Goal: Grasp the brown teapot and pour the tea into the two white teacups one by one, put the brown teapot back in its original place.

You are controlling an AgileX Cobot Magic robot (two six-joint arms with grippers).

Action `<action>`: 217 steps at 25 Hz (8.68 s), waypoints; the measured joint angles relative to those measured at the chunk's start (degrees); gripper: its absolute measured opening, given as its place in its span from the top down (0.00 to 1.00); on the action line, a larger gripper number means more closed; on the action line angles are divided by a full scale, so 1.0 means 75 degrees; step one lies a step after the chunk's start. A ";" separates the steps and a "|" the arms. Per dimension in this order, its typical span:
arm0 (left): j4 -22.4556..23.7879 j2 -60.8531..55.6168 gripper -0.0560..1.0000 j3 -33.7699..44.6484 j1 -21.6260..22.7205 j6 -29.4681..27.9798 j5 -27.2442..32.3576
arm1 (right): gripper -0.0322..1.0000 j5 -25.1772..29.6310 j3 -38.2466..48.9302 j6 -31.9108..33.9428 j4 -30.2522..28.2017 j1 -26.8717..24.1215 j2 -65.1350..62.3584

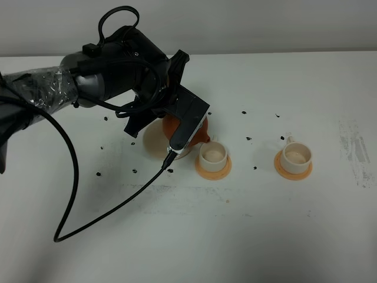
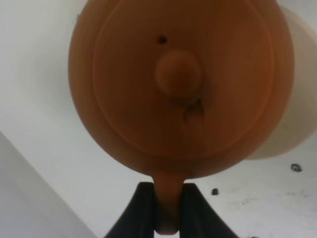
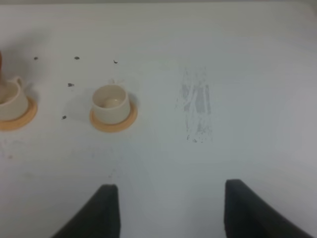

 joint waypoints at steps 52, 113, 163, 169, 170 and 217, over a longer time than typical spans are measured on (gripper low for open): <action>0.1697 0.0033 0.83 0.0000 -0.0481 0.0000 -0.0232 | 0.50 0.0000 0.0000 0.0014 0.0000 0.0000 0.0000; 0.2388 0.0155 0.83 0.0007 -0.0678 0.0682 -0.0590 | 0.50 0.0000 0.0000 0.0014 0.0000 0.0000 0.0000; 0.1843 0.0147 0.83 0.0007 -0.0678 0.0033 -0.0408 | 0.50 0.0000 0.0000 0.0014 0.0000 0.0000 0.0000; 0.1542 0.0040 0.83 0.0007 -0.0627 -0.0203 -0.0171 | 0.50 0.0000 0.0000 0.0014 0.0000 0.0000 0.0000; 0.1436 -0.0003 0.83 0.0007 -0.0592 -0.0209 -0.0118 | 0.50 0.0000 0.0000 0.0014 0.0000 0.0000 0.0000; -0.3616 -0.2388 0.83 0.5332 0.0176 -0.3017 -0.1624 | 0.50 0.0000 0.0000 0.0014 0.0000 0.0000 0.0000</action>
